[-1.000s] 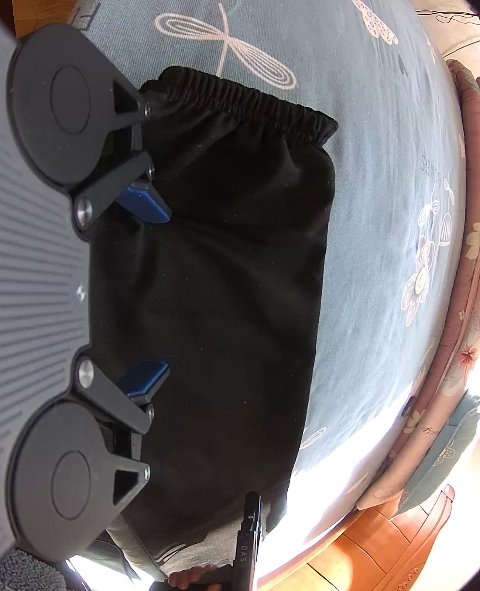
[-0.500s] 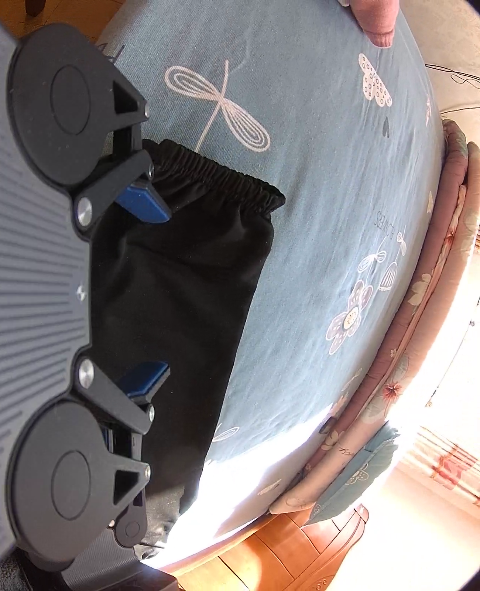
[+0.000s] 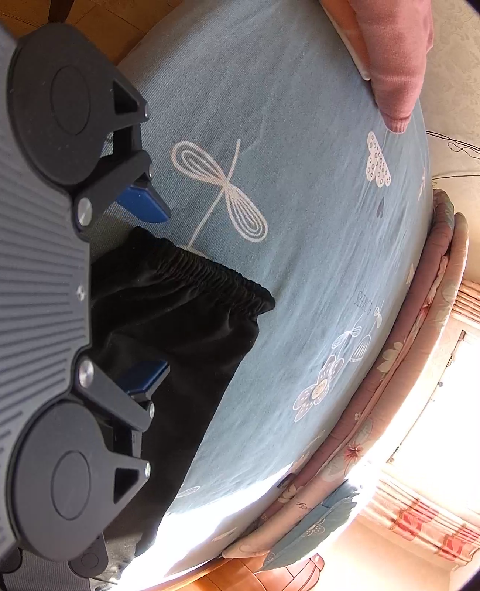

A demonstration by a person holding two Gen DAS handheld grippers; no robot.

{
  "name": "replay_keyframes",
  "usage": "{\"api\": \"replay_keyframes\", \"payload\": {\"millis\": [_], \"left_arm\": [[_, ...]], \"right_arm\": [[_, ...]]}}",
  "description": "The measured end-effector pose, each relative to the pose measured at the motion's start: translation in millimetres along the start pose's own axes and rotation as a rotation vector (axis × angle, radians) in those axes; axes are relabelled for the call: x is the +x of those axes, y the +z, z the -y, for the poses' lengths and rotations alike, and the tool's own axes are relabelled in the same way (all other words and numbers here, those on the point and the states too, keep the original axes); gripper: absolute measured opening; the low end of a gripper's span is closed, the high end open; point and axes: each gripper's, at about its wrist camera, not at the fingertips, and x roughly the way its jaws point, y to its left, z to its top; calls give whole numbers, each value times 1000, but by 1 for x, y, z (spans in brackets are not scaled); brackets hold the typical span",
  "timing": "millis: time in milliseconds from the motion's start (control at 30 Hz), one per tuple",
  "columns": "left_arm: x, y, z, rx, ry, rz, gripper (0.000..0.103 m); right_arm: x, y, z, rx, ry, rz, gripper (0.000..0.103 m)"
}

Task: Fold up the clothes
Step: 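Grasp the cuff again with the left gripper while the right gripper holds the pants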

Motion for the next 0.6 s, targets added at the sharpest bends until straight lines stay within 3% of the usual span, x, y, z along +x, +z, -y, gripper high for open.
{"api": "replay_keyframes", "payload": {"millis": [67,167,233,433,600], "left_arm": [[6,1,-2,9,3,-2,61],[12,3,-6,-4,21,-7,35],[11,4,-13,-41,13,1,26],[-2,5,-13,-55,-10,38,19],[-19,8,-7,-40,-10,65,19]], "right_arm": [[1,-2,-2,-18,-2,-10,18],[0,-2,-3,-13,2,-12,7],[-1,-1,-2,-9,0,-11,7],[3,-1,-5,-30,16,-15,4],[-14,7,-5,-31,19,26,3]]}}
